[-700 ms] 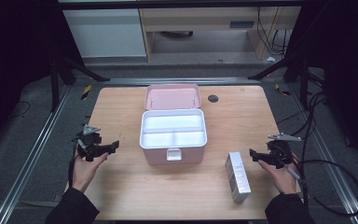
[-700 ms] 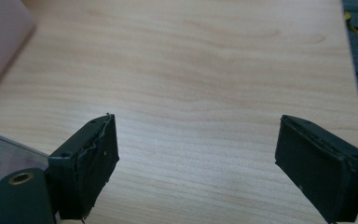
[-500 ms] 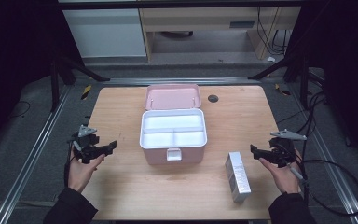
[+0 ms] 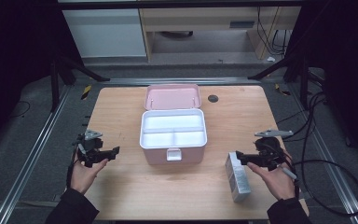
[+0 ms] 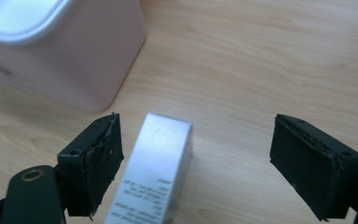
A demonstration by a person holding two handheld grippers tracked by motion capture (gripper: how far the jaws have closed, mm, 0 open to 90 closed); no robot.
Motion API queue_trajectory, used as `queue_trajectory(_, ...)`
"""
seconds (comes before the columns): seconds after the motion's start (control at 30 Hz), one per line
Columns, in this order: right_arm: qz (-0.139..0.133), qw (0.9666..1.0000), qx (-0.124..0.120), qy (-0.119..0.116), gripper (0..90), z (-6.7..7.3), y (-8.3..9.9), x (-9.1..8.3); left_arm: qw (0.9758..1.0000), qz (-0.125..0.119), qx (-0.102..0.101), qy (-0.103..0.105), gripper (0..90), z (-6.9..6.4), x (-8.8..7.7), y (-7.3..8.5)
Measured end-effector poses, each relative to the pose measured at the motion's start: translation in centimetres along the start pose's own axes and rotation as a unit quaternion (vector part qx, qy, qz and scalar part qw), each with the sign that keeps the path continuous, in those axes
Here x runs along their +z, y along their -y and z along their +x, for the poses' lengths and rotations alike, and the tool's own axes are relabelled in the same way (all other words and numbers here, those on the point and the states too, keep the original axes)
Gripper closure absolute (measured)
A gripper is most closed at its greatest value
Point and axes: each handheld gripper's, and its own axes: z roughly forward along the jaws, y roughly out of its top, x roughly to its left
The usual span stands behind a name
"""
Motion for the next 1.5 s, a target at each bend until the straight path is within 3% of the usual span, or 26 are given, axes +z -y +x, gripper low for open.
queue_trajectory(0.13, 0.025, 0.9997, -0.006, -0.004, 17.7, 1.4, 0.4, 0.9, 1.0, 0.002, 0.0, 0.002, 26.0, 0.0, 0.0, 0.0)
queue_trajectory(0.33, 0.061, 0.998, -0.012, -0.003, 21.8, 2.4, 1.4, 2.2, 0.9999, 0.008, 0.001, 0.006, 25.9, 0.0, 0.2, 0.1)
queue_trajectory(0.73, 0.124, 0.9919, -0.01, -0.023, 32.5, 2.6, 2.9, 4.3, 0.9998, 0.019, 0.003, 0.01, 25.9, 0.0, 0.6, 0.2)
queue_trajectory(0.9, 0.136, 0.9905, -0.013, -0.015, 36.8, 2.6, 3.0, 4.7, 0.9997, 0.022, 0.003, 0.011, 26.0, 0.0, 0.7, 0.2)
queue_trajectory(1.03, 0.157, 0.9875, -0.008, -0.012, 39.3, 2.5, 3.1, 5.1, 0.9996, 0.024, 0.003, 0.012, 26.0, 0.0, 0.8, 0.3)
queue_trajectory(1.3, 0.172, 0.985, -0.009, -0.007, 49.8, 2.4, 2.8, 5.2, 0.9995, 0.028, 0.003, 0.013, 26.1, 0.1, 0.9, 0.3)
queue_trajectory(1.5, 0.181, 0.9829, -0.028, -0.012, 54.4, 2.1, 2.5, 5.3, 0.9994, 0.03, 0.003, 0.014, 26.1, 0.1, 1.0, 0.3)
